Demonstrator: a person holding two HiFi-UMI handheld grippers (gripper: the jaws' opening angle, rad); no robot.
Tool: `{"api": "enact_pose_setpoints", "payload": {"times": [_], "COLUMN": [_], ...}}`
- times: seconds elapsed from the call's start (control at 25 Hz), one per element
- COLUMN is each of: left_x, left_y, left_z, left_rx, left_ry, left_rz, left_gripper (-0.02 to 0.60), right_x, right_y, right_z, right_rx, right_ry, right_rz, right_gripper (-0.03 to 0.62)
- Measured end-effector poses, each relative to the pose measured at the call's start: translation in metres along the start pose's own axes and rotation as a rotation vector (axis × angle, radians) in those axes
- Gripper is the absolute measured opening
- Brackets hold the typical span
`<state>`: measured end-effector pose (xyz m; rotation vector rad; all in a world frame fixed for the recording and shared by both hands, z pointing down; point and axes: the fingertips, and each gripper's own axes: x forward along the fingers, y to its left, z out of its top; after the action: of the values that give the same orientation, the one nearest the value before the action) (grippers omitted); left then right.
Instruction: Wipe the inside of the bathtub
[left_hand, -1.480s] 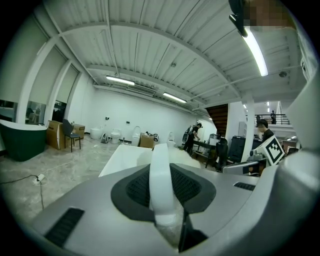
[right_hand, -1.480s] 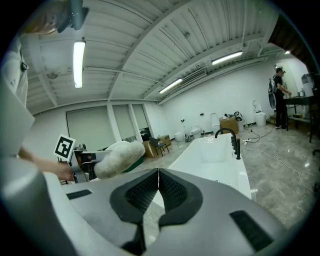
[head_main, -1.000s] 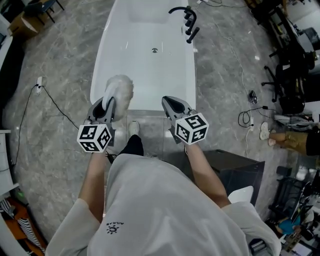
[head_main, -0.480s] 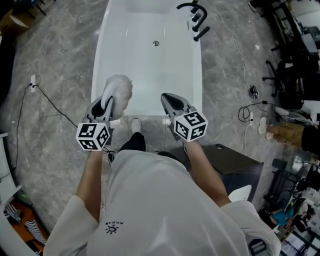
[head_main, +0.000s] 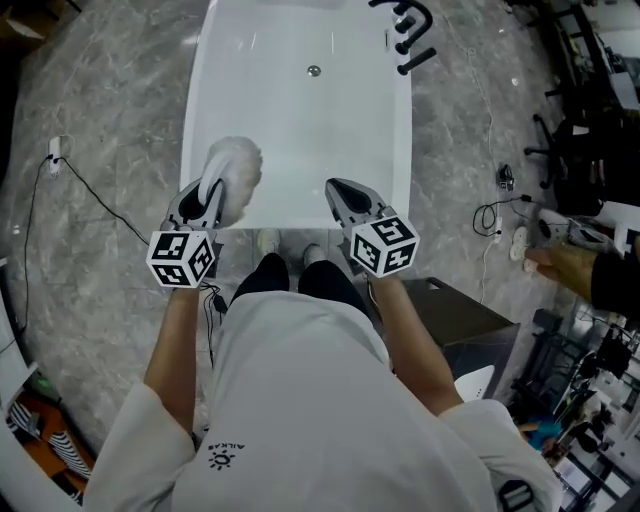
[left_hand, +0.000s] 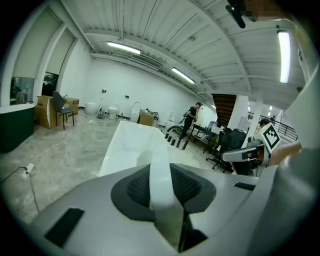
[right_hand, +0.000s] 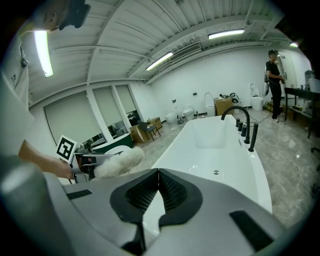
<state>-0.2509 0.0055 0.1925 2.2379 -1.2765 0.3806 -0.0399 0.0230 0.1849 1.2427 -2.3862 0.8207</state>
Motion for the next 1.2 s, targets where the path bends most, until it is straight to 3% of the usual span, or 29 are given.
{"api": "enact_pose_setpoints", "payload": {"times": [0.36, 0.68, 1.2], "left_x": [0.009, 0.025, 0.066], "left_y": [0.025, 0.059, 0.116], "left_z": [-0.032, -0.087, -0.186], "left_rx": [-0.043, -0.053, -0.072], "left_ry": [0.050, 0.176, 0.338], "left_rz": [0.076, 0.175, 0.215], "left_gripper": [0.098, 0.098, 0.098], "right_x": [0.027, 0.062, 0.146], "right_y": [0.002, -0.002, -0.021], "right_z": [-0.021, -0.059, -0.153], "right_rx": [-0.031, -0.047, -0.002], "right_ry": [0.088, 0.178, 0.284], "right_rz": [0.101, 0.203, 0.171], "right_gripper": [0.020, 0.018, 0.020]}}
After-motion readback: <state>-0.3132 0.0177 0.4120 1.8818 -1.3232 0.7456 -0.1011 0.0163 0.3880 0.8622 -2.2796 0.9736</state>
